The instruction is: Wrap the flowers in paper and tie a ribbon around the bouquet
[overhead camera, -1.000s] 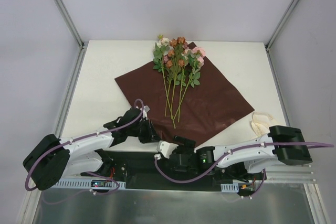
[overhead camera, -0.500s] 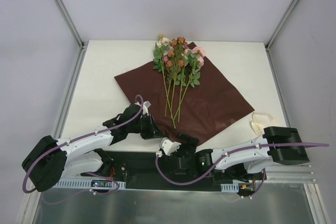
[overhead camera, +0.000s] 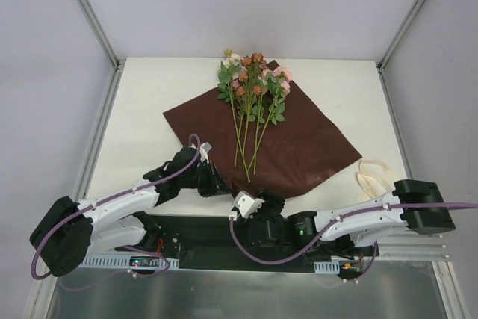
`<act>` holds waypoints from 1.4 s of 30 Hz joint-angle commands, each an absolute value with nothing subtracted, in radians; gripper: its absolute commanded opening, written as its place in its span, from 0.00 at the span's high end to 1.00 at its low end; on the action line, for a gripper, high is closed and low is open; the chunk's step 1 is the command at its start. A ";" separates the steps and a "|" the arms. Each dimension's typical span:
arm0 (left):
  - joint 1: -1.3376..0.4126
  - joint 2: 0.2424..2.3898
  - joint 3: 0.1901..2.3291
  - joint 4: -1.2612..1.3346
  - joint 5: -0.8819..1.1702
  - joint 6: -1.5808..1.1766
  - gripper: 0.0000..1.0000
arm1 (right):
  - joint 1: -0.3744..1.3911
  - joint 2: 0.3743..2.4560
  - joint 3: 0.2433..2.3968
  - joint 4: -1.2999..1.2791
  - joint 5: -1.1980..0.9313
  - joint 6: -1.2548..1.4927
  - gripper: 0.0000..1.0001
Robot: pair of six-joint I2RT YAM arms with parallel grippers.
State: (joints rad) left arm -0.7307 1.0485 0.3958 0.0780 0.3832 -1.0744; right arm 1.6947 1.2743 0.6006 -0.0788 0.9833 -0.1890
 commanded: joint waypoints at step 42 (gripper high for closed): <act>-0.716 0.689 0.305 -0.095 0.227 -0.974 0.54 | 0.746 1.517 1.000 -0.183 -0.149 -0.381 0.99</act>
